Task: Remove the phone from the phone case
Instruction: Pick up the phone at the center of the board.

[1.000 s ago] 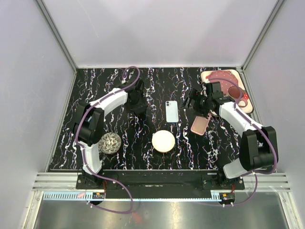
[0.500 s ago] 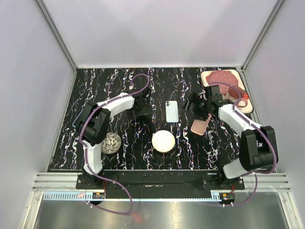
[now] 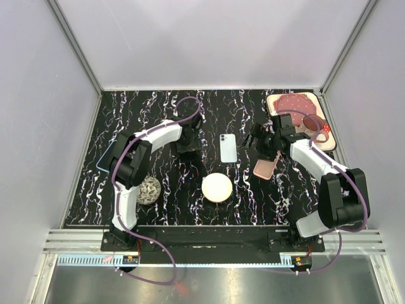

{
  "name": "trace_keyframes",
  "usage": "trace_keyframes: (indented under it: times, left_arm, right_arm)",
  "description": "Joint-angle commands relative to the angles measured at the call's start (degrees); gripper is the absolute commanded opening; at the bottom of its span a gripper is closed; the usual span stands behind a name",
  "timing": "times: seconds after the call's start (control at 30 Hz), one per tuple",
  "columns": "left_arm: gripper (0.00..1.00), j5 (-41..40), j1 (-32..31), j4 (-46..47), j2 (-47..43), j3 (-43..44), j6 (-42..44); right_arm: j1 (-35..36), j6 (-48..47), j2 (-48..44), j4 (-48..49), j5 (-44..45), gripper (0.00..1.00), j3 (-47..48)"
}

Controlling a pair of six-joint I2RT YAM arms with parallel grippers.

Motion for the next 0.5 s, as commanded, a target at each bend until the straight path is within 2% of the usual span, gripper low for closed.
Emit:
trace_keyframes:
  times: [0.0,0.1,0.23,0.4,0.47]
  left_arm:
    - [0.75,3.6,0.1,3.4,-0.5,-1.6,0.7]
    - [0.68,6.8,0.2,6.2,-5.1,-3.5,1.7]
    - [0.68,11.2,0.2,10.5,-11.5,-6.8,3.2]
    - [0.67,14.5,0.3,10.3,-13.7,-7.1,4.8]
    - [0.65,15.7,0.4,10.5,-14.2,-7.5,4.6]
  right_arm:
    - [3.1,-3.2,-3.5,-2.0,5.3,1.00,3.1]
    - [3.4,-3.3,-3.4,-2.7,4.9,1.00,5.1]
    - [3.4,0.6,-0.2,2.9,-2.2,1.00,7.9]
    - [3.7,9.2,8.4,12.7,-12.3,0.99,11.5]
    - [4.2,12.3,11.7,15.1,-13.4,0.97,14.8]
